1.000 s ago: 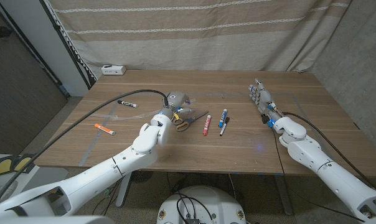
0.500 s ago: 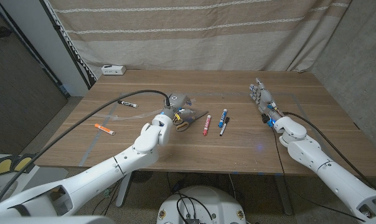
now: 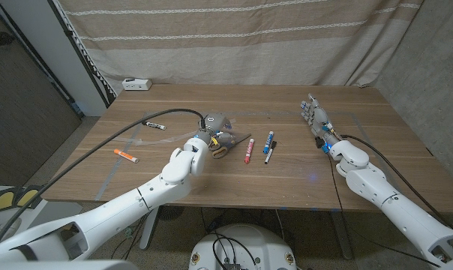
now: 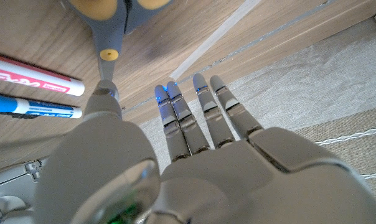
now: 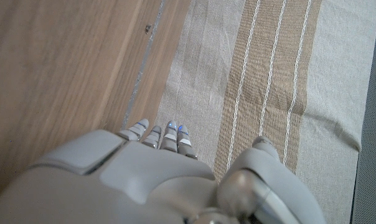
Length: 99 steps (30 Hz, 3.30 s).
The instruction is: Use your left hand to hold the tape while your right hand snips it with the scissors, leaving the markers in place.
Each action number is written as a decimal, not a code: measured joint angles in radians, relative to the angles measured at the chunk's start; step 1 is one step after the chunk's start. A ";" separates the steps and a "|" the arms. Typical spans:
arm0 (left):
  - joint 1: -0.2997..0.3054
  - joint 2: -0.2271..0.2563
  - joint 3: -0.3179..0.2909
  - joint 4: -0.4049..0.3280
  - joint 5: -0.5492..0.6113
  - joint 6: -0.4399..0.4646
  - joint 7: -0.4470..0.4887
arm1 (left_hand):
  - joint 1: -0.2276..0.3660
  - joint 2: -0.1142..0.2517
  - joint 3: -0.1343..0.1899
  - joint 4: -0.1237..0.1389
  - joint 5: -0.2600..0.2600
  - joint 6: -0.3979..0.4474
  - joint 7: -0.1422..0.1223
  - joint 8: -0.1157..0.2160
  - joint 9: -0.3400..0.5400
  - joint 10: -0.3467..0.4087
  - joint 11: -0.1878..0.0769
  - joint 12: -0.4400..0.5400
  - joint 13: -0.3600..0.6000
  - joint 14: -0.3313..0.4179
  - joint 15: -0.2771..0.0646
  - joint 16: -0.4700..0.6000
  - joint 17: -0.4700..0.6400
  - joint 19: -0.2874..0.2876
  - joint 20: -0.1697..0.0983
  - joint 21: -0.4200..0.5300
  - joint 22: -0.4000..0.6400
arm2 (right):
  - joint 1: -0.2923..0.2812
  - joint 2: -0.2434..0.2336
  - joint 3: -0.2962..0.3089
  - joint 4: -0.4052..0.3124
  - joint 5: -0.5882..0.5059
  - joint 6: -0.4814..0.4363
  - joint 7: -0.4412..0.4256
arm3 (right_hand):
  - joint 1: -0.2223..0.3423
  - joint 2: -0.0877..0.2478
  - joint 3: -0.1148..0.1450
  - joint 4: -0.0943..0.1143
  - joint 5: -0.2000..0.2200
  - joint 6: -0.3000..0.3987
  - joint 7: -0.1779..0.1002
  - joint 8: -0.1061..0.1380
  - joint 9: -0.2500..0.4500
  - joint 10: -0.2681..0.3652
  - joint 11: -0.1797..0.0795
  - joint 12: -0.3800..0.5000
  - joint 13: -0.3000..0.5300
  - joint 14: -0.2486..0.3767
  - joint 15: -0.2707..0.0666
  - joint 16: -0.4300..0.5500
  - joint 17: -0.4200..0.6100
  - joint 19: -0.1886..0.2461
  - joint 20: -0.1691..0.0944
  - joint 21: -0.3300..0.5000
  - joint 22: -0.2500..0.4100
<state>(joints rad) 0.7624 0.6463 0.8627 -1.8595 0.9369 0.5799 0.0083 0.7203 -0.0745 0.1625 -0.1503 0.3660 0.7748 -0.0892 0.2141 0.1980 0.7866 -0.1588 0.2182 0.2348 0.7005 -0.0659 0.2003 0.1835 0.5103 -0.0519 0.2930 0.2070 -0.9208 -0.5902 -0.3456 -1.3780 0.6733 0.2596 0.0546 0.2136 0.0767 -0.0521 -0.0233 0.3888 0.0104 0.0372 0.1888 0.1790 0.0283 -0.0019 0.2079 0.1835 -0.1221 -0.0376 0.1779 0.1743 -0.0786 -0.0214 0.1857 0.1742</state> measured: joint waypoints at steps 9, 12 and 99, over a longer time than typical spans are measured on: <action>-0.007 -0.001 0.005 0.007 -0.003 -0.001 -0.015 | 0.004 0.004 0.004 0.004 -0.004 0.000 0.000 0.000 0.000 0.000 0.000 0.000 0.000 0.000 0.000 0.000 0.000 -0.005 0.005 0.000 0.000 | 0.000 0.000 0.000 0.000 0.000 0.001 0.000 | 0.000 0.000 -0.003 -0.003 0.000 -0.003 -0.004 0.000 0.000 -0.004 -0.003 0.000 0.000 0.000 0.000 0.000 0.000 0.000 0.000 0.000 0.000; -0.010 -0.002 0.007 0.010 -0.004 -0.001 -0.019 | 0.005 0.006 0.004 0.004 -0.004 0.000 0.000 0.000 0.000 0.000 0.000 0.000 0.000 0.000 0.000 0.000 0.000 -0.005 0.005 0.000 0.000 | -0.001 0.000 0.000 0.000 0.000 0.001 0.000 | 0.000 0.000 -0.004 -0.004 0.000 -0.003 -0.004 0.000 0.000 -0.004 -0.003 0.000 0.000 0.000 0.000 0.000 0.000 0.000 0.000 0.000 0.000; -0.013 0.012 0.043 0.004 0.014 -0.004 -0.123 | 0.009 0.001 0.022 0.005 -0.019 0.065 -0.004 0.012 -0.006 0.056 -0.012 0.019 0.004 0.020 -0.009 0.006 0.000 -0.018 0.004 -0.005 0.000 | -0.025 0.010 0.016 -0.015 0.042 -0.002 0.008 | 0.007 0.017 -0.001 -0.007 0.000 -0.014 -0.003 0.000 0.000 -0.003 -0.003 0.000 0.000 0.000 0.000 0.000 0.000 0.000 0.000 0.008 0.000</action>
<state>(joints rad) 0.7497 0.6580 0.9058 -1.8553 0.9510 0.5757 -0.1146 0.7295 -0.0731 0.1845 -0.1448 0.3472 0.8397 -0.0927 0.2259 0.1923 0.8424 -0.1711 0.2367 0.2393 0.7204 -0.0751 0.2064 0.1835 0.4925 -0.0484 0.2884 0.2066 -0.9460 -0.5805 -0.3298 -1.3935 0.7155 0.2579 0.0627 0.2203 0.0942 -0.0531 -0.0303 0.3888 -0.0041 0.0339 0.1888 0.1790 0.0249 -0.0053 0.2079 0.1835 -0.1218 -0.0374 0.1779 0.1743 -0.0785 -0.0215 0.1934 0.1742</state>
